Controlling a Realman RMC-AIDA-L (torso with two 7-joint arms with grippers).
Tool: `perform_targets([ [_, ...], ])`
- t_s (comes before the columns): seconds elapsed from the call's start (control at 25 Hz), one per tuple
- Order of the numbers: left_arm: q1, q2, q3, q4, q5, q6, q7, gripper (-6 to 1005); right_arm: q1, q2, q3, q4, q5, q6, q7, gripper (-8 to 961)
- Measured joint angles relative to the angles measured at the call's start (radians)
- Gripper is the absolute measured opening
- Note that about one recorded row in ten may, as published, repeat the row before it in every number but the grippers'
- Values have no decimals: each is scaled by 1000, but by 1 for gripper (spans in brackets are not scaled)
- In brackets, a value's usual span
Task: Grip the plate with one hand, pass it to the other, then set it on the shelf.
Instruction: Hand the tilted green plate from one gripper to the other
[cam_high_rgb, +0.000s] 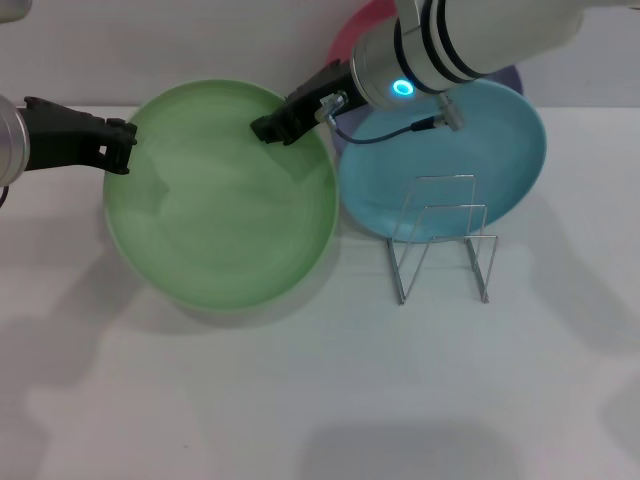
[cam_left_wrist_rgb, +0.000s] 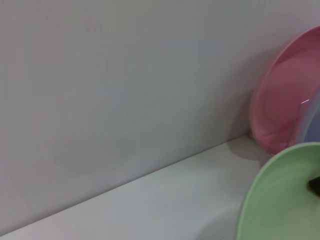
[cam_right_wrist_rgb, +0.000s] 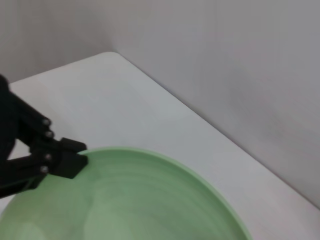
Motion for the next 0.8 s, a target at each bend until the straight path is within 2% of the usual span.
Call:
perform_targets([
  [0.48, 0, 0, -6, -7, -39, 5, 11, 124, -67, 11, 4, 98, -35, -6, -35, 222],
  [0.56, 0, 0, -4, -11, -40, 5, 11, 126, -72, 13, 5, 102, -38, -3, -37, 158],
  [0.8, 1, -2, -1, -39, -49, 5, 12, 131, -111, 19, 6, 147, -62, 6, -37, 107],
])
